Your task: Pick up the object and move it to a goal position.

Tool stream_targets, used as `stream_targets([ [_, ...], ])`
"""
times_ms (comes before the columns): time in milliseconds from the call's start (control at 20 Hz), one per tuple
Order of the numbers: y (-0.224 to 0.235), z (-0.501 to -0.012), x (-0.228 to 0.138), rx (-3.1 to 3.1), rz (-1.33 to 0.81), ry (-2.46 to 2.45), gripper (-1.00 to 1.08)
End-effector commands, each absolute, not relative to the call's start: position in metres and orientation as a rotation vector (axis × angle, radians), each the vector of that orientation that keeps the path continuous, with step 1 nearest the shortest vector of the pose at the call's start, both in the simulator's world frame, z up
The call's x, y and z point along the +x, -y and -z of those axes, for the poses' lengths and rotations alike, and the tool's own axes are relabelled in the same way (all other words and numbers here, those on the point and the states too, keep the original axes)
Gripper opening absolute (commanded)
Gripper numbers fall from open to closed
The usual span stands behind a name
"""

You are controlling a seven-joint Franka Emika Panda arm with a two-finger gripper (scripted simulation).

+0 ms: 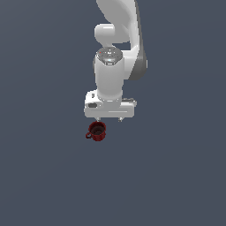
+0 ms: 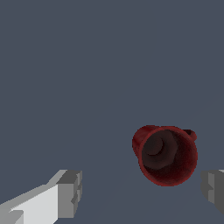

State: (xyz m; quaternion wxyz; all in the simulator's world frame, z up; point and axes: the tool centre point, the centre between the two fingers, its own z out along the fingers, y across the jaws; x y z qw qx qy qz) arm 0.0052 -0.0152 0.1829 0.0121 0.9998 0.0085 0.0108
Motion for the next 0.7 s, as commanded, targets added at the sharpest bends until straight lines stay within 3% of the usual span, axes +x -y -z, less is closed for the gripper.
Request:
stream_targets([
  [0, 0.016, -0.182, 0.006, 3.116, -0.025, -0.033, 1.08],
  [650, 0.034, -0.164, 0.020, 3.085, 0.156, -0.171, 1.08],
])
